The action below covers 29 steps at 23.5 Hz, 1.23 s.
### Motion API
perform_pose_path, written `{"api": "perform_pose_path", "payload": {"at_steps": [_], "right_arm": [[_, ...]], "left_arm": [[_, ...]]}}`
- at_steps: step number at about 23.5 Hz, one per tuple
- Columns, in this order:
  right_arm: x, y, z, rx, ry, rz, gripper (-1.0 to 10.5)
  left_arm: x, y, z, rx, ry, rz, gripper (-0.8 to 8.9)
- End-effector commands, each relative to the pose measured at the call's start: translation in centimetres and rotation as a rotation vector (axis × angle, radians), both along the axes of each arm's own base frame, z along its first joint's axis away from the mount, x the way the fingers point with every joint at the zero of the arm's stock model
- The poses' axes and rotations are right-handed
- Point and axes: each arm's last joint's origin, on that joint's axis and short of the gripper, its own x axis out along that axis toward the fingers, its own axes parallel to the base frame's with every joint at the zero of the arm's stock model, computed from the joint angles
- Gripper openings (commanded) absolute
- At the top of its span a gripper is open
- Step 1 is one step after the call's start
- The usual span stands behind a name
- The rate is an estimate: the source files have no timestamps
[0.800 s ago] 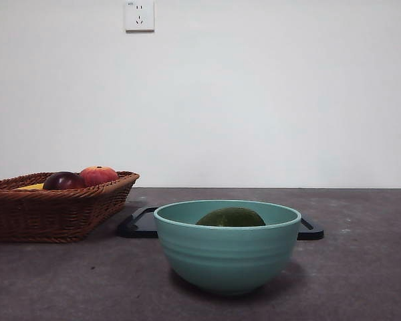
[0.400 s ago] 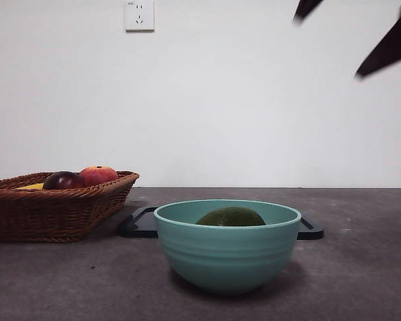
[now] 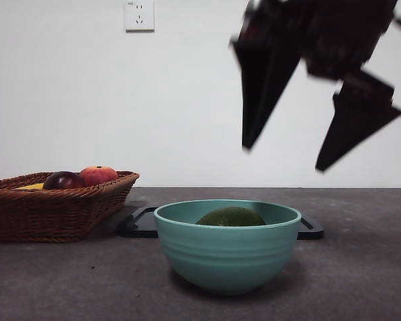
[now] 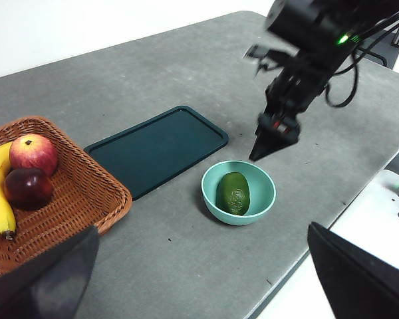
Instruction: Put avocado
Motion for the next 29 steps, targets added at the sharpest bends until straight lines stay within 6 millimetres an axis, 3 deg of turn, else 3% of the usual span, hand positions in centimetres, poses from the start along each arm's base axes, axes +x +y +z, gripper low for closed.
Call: {"api": "perform_pose_path", "payload": {"at_steps": [1, 13, 18, 21, 22, 26, 29], "right_arm": [[0.7, 0.9, -1.1, -0.042, 0.025, -0.01, 5.0], [1.9, 1.7, -4.4, -0.143, 0.107, -0.016, 5.0], [2.1, 2.0, -5.6, -0.145, 0.158, -0.01, 3.0], [2.3, 2.3, -5.8, -0.12, 0.166, -0.002, 0.4], [2.3, 2.4, -5.7, -0.108, 0.159, -0.001, 0.1], [2.6, 2.7, -5.2, -0.091, 0.147, -0.027, 0.1], [3.5, 2.7, -3.3, -0.095, 0.125, -0.046, 0.1]], "left_arm": [[-0.1, 0.1, 0.3, -0.015, -0.006, 0.003, 4.96], [-0.1, 0.1, 0.3, -0.016, -0.006, 0.003, 4.96], [-0.1, 0.1, 0.3, -0.016, -0.006, 0.004, 4.96], [-0.1, 0.1, 0.3, -0.016, -0.006, 0.003, 4.96], [-0.1, 0.1, 0.3, -0.016, -0.006, 0.003, 4.96], [-0.1, 0.1, 0.3, -0.016, -0.007, 0.003, 4.96], [-0.1, 0.1, 0.3, -0.021, -0.012, 0.003, 4.96]]}}
